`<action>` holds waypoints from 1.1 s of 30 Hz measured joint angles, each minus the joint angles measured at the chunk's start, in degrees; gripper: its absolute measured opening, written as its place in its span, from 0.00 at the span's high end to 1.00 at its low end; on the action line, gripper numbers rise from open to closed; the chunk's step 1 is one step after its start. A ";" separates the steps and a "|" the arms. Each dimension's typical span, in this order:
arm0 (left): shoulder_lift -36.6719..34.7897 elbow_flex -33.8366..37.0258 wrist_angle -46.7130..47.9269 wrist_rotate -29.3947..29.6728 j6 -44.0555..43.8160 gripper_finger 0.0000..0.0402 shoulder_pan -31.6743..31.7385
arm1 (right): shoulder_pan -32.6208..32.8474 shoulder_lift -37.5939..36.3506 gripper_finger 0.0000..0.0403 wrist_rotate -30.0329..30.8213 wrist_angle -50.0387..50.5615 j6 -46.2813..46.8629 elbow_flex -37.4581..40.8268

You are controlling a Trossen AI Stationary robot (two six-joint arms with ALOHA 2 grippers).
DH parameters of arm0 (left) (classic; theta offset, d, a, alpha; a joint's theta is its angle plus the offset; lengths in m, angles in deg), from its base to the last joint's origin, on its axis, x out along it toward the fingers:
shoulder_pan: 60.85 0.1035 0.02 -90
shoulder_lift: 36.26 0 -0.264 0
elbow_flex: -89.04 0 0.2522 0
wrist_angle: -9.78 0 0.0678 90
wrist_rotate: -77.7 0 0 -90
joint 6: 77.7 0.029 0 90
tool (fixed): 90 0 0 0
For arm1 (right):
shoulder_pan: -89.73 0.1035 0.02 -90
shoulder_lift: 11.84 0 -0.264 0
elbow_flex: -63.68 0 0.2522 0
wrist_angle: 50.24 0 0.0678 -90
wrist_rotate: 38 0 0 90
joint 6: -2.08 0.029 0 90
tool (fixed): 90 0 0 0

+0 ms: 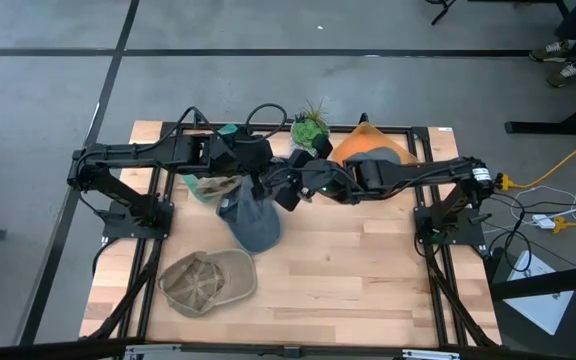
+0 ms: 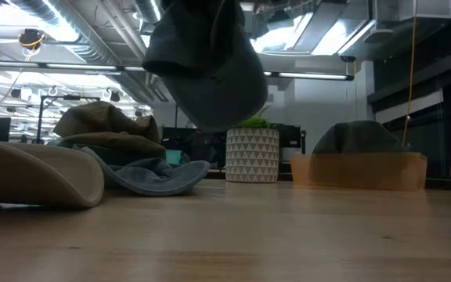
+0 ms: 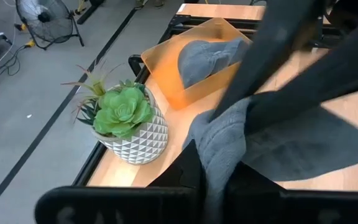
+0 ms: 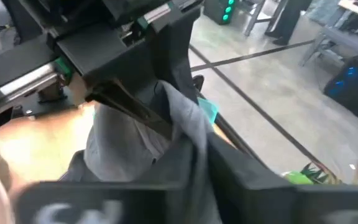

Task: Pick & Place hat
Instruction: Put the right blue cap into the orange bin

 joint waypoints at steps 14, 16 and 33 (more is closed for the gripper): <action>-0.48 0.02 3.15 -0.30 0.69 0.73 0.00 | -0.14 -3.28 0.98 -0.70 15.24 6.55 0.00; -0.99 0.04 3.30 -1.43 2.24 0.69 0.00 | -0.17 -4.89 0.99 0.36 18.79 8.03 0.00; -3.06 0.02 3.16 0.46 5.70 0.64 -0.31 | -6.84 -20.88 0.99 19.21 43.52 23.32 0.00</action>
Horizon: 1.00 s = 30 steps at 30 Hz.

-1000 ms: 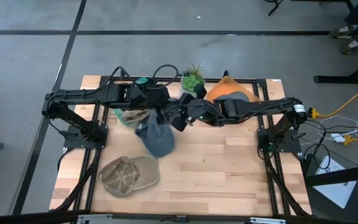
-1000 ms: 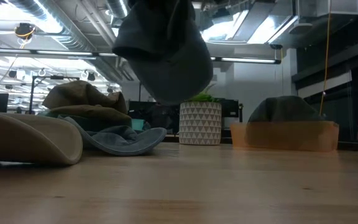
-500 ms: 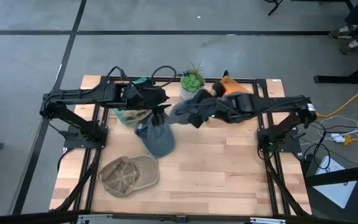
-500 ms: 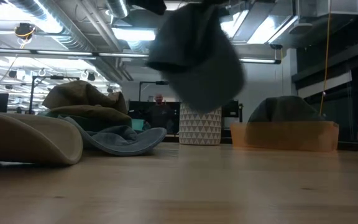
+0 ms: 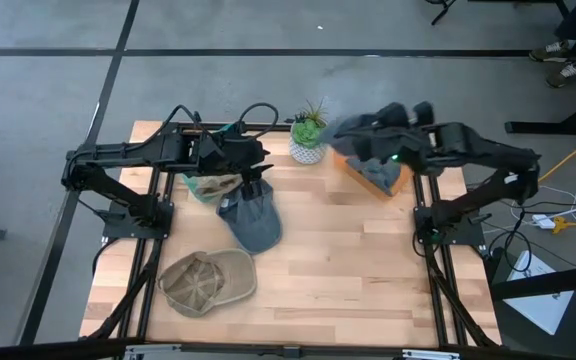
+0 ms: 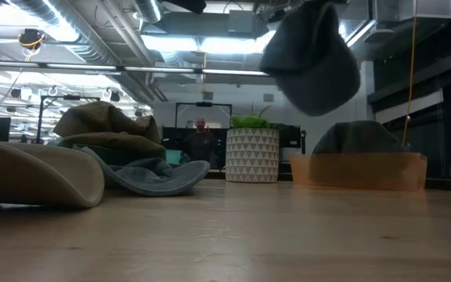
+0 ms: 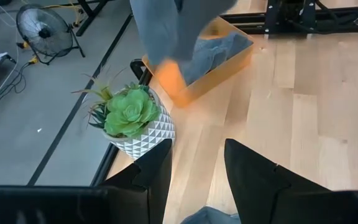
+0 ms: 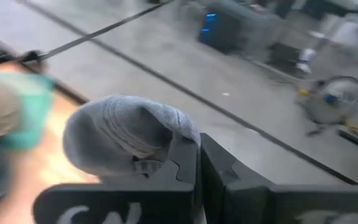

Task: Pick & Place hat
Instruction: Put the right blue cap into the orange bin

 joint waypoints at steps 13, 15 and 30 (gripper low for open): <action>0.00 0.00 0.02 0.07 0.02 0.64 0.01 | -8.14 -4.06 0.99 3.51 13.98 3.08 0.15; 0.00 0.01 0.02 0.07 0.02 0.64 -0.02 | -8.76 -4.44 0.99 4.75 13.49 2.78 1.89; 0.00 0.01 0.06 0.13 -0.09 0.64 0.01 | -10.24 -19.14 0.99 10.63 -15.59 -9.48 35.73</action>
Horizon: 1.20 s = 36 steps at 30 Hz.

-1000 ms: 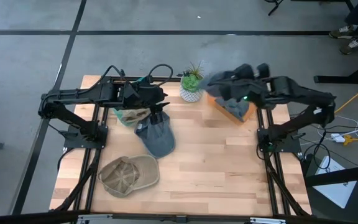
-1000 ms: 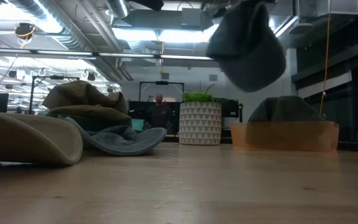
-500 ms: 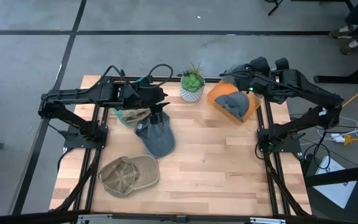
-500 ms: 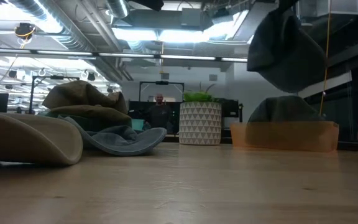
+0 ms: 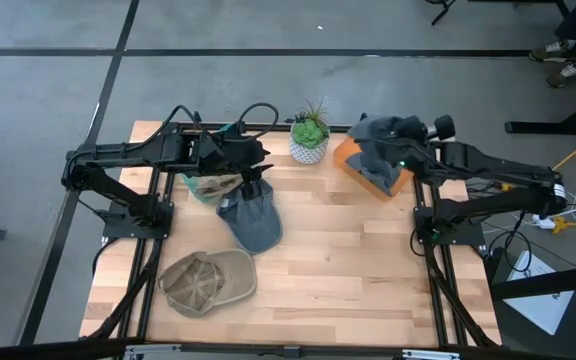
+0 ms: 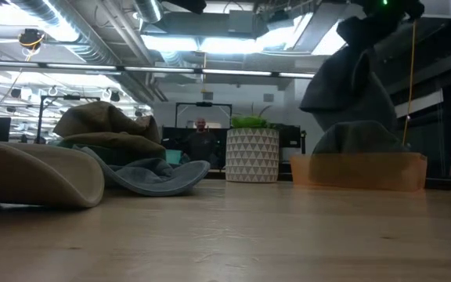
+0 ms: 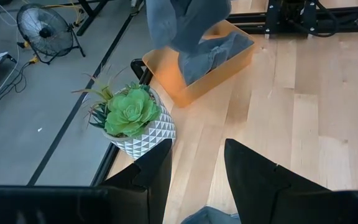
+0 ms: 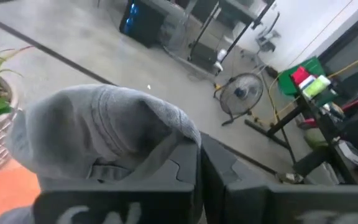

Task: Pick & Place hat
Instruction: Put the right blue cap into the orange bin

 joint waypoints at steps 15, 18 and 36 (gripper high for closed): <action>0.00 0.00 0.01 -1.14 -2.56 0.64 -0.13 | -10.30 -11.55 0.99 -0.42 -44.17 -34.63 17.10; 0.00 0.01 0.18 -1.81 -2.64 0.64 -0.13 | -13.80 -12.04 0.99 -5.19 -43.64 -34.96 17.30; 0.00 0.02 3.22 -1.63 -6.51 0.64 -0.13 | -18.50 -12.13 0.99 -16.59 -49.54 -32.20 20.15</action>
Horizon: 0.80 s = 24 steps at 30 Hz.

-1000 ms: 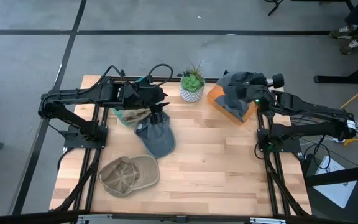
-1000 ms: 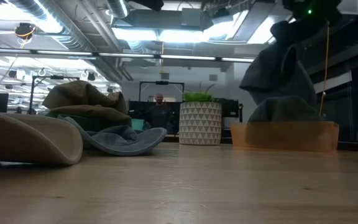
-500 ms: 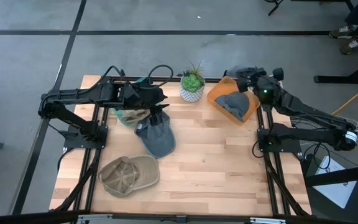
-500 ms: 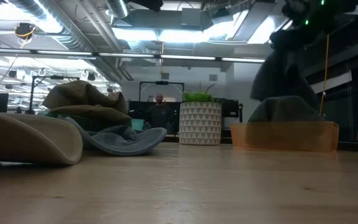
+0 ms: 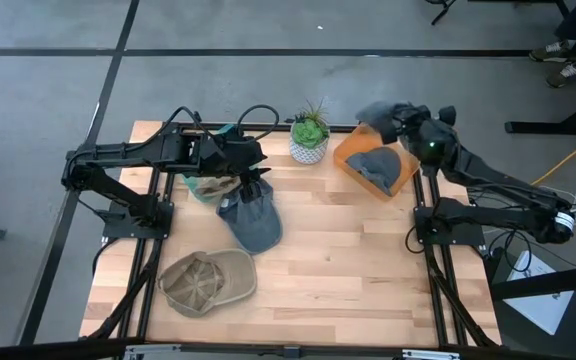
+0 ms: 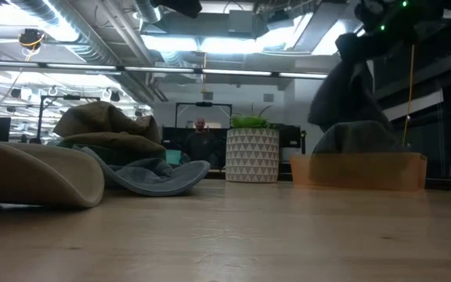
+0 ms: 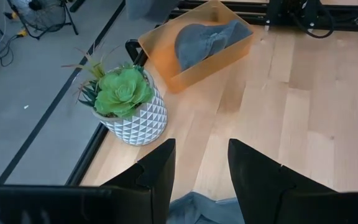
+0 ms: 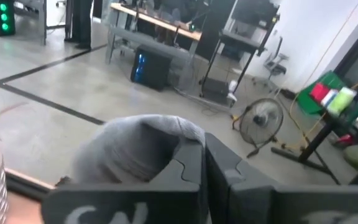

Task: Pick & Place hat
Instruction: Put the right blue cap into the orange bin

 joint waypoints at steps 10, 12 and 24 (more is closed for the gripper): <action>0.00 0.00 -0.04 -0.28 -0.01 0.64 0.00 | -0.01 0.55 0.99 -3.62 5.46 4.75 2.21; 0.00 0.00 -0.04 -0.48 -0.02 0.64 0.00 | 0.01 0.44 0.99 -3.60 5.68 5.49 3.47; 0.00 -0.01 -0.02 -0.61 -0.50 0.64 0.00 | 3.45 -3.01 0.99 -10.90 14.08 7.53 4.78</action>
